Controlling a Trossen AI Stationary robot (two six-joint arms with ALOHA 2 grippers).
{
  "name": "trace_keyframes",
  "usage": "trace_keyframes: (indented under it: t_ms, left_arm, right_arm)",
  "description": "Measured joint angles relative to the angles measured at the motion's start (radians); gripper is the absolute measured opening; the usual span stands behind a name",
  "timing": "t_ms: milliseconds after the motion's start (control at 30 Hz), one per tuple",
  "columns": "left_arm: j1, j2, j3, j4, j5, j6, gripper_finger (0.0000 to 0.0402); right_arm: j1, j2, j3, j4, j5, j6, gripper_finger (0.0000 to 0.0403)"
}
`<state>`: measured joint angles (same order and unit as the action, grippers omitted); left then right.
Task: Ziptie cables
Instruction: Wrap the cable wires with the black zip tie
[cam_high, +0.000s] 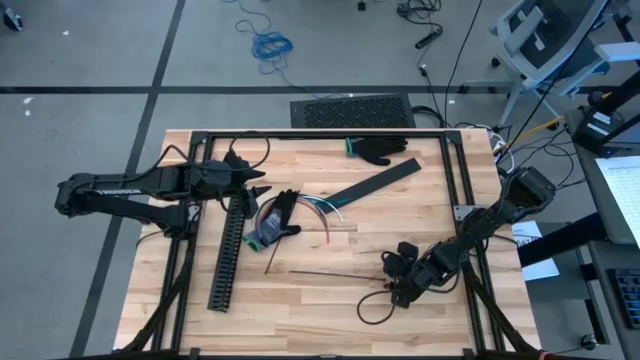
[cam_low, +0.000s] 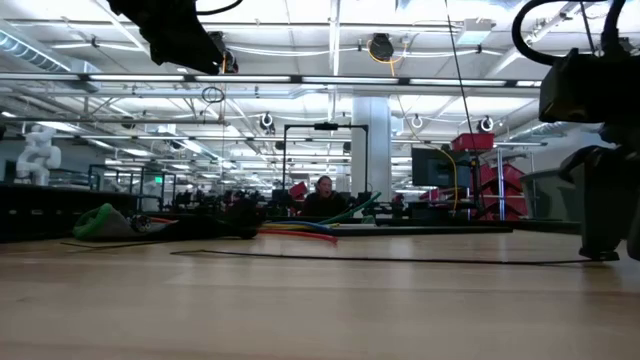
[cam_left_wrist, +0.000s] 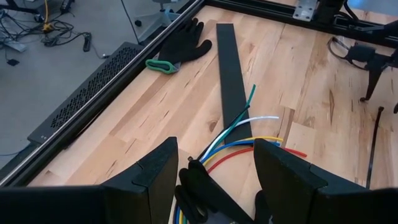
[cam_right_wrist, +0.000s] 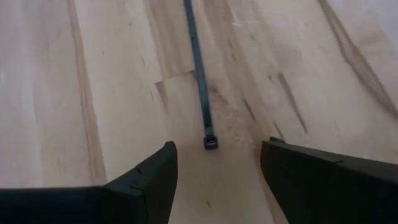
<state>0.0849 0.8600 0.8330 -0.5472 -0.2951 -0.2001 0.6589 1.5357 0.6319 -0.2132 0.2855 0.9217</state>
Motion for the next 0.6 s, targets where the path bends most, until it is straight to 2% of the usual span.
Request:
trace_keyframes:
  t_ms: [400, 600]
  left_arm:
    - [0.000, 0.000, 0.000, -0.002, -0.024, 0.004, 0.0205]
    - [0.000, 0.000, 0.000, -0.020, -0.025, 0.003, 0.0205]
  right_arm:
    - [-0.034, 0.038, 0.003, 0.014, -0.011, -0.018, 0.0129]
    - [-0.034, 0.109, 0.007, 0.093, -0.040, 0.005, 0.0115]
